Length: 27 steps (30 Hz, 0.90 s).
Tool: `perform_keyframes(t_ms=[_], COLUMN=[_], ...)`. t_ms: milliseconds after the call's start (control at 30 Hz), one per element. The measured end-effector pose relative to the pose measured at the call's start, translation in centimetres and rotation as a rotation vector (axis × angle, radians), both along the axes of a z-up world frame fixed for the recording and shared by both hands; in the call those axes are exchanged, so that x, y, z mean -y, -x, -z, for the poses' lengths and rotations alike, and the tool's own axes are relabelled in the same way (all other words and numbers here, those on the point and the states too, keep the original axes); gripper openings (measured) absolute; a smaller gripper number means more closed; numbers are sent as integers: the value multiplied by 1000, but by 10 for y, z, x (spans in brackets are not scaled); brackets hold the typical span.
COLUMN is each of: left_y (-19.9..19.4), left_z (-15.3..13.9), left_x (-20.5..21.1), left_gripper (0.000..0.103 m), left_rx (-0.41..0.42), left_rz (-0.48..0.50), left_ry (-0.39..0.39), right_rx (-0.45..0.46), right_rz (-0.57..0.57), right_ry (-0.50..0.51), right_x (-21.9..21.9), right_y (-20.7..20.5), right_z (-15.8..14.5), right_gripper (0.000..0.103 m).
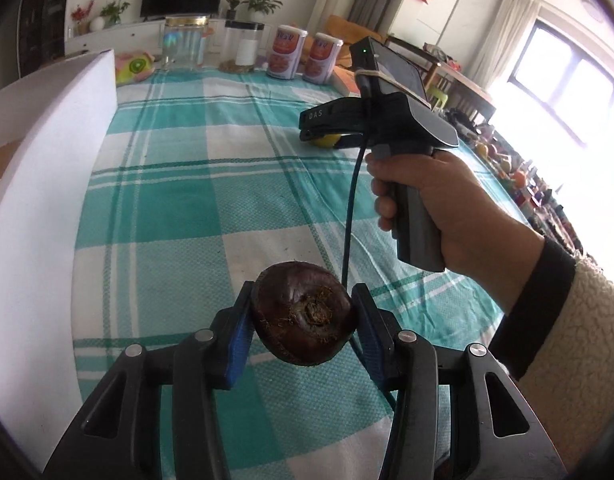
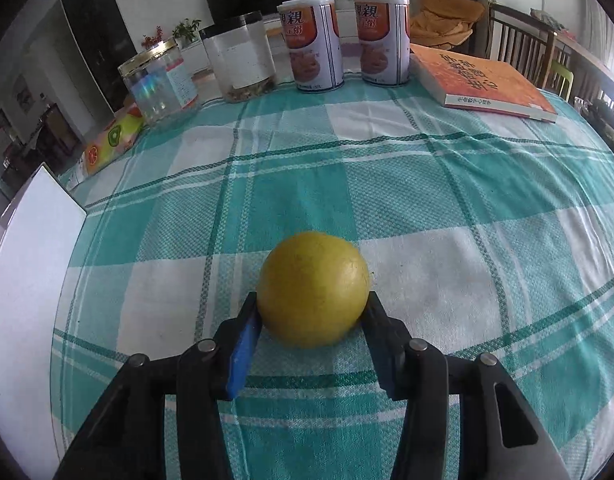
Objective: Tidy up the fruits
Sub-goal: 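Carry both held fruits over the cardboard box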
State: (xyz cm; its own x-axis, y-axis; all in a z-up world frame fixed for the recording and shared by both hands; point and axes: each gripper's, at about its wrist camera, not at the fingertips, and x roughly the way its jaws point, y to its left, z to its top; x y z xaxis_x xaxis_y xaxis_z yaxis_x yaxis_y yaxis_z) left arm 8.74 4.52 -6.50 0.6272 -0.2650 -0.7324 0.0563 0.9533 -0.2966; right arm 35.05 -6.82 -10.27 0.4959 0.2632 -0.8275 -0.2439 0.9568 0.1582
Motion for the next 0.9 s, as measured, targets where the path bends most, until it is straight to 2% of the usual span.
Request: perform_keyframes(t_ms=[100, 167, 267, 367, 467, 567, 633, 767, 900], left_y=[13, 22, 36, 53, 75, 96, 108, 119, 121], left_z=[-12, -23, -50, -84, -111, -125, -122, -92, -60], left_x=[-2, -2, -14, -40, -81, -129, -160, -204, -227], left_gripper=[49, 49, 49, 49, 49, 49, 49, 49, 49], left_rx=[32, 50, 72, 126, 170, 182, 165, 69, -14], left_rz=[35, 55, 73, 48, -36, -168, -271, -432, -493], left_ry=[71, 107, 207, 250, 253, 199, 119, -48, -86], right_rx=[1, -1, -3, 27, 32, 20, -2, -27, -111], right_rz=[-12, -27, -85, -191, -331, -486, -573, -670, -696], right_ry=[-69, -130, -240, -319, -402, -446, -450, -386, -361], right_x=[11, 21, 20, -9, -56, -115, -152, -205, -226], right_y=[28, 54, 91, 124, 158, 196, 221, 252, 251], right_z=[-8, -21, -48, -88, -125, -149, -153, -141, -124], right_gripper=[49, 49, 49, 50, 50, 50, 50, 50, 50])
